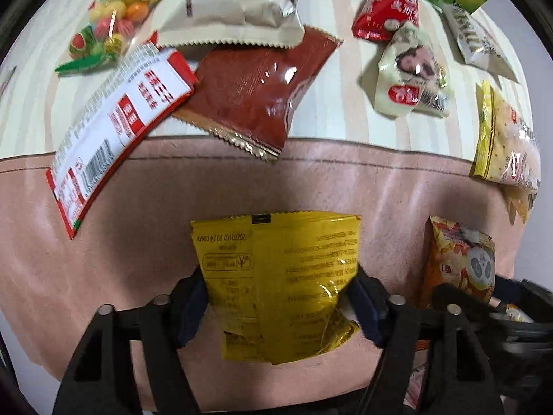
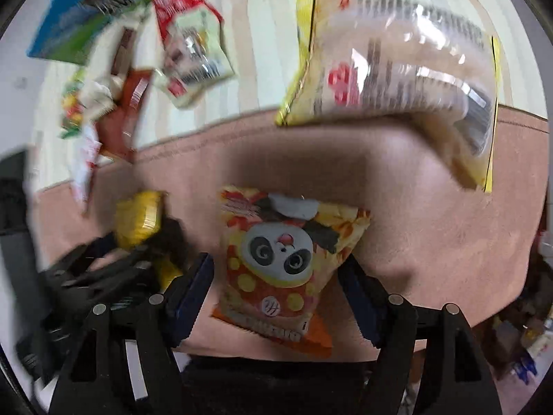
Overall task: Organize snacks
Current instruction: 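Lower both bags into the box and open both tools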
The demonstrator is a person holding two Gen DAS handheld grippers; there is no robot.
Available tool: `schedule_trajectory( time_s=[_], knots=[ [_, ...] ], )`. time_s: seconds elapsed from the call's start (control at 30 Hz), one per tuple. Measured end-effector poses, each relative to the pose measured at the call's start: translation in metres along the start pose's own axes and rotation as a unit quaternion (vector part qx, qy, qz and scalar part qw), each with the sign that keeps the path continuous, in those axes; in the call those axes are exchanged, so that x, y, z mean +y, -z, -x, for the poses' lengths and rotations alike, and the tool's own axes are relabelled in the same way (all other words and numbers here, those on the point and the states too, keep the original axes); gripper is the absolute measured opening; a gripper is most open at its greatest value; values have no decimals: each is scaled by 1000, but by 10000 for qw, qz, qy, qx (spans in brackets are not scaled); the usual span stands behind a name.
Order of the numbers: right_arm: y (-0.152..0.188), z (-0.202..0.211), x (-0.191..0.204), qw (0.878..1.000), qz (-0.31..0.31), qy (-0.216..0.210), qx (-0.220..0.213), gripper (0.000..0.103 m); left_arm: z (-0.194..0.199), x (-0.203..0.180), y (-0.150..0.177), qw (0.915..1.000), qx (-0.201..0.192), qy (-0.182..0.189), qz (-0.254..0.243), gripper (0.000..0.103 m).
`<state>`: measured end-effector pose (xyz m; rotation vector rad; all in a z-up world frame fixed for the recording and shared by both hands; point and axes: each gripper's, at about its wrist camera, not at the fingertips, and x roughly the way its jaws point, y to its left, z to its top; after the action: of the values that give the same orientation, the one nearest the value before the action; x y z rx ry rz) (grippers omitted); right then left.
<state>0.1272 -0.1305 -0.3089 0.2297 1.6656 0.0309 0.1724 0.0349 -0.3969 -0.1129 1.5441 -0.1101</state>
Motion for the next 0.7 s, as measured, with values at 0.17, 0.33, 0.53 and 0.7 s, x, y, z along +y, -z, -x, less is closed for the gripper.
schedule_trajectory(
  time_s=[0.17,0.33,0.53,0.7],
  knots=[
    [9,-2,-11,9988,-423,-75,-217,51,22,-2,18,10000,19,51,-53,55],
    [10,25,-11,9977,-334,-392,-444,49,62,19,20,9996,-74,257,-60,54],
    [-5,92,1,9903,-146,-1043,-903,49,145,28,-5,9953,-662,704,-4,54],
    [-52,165,26,9759,31,-1567,-1519,49,217,41,-61,9868,-1336,918,-8,54]
  ],
)
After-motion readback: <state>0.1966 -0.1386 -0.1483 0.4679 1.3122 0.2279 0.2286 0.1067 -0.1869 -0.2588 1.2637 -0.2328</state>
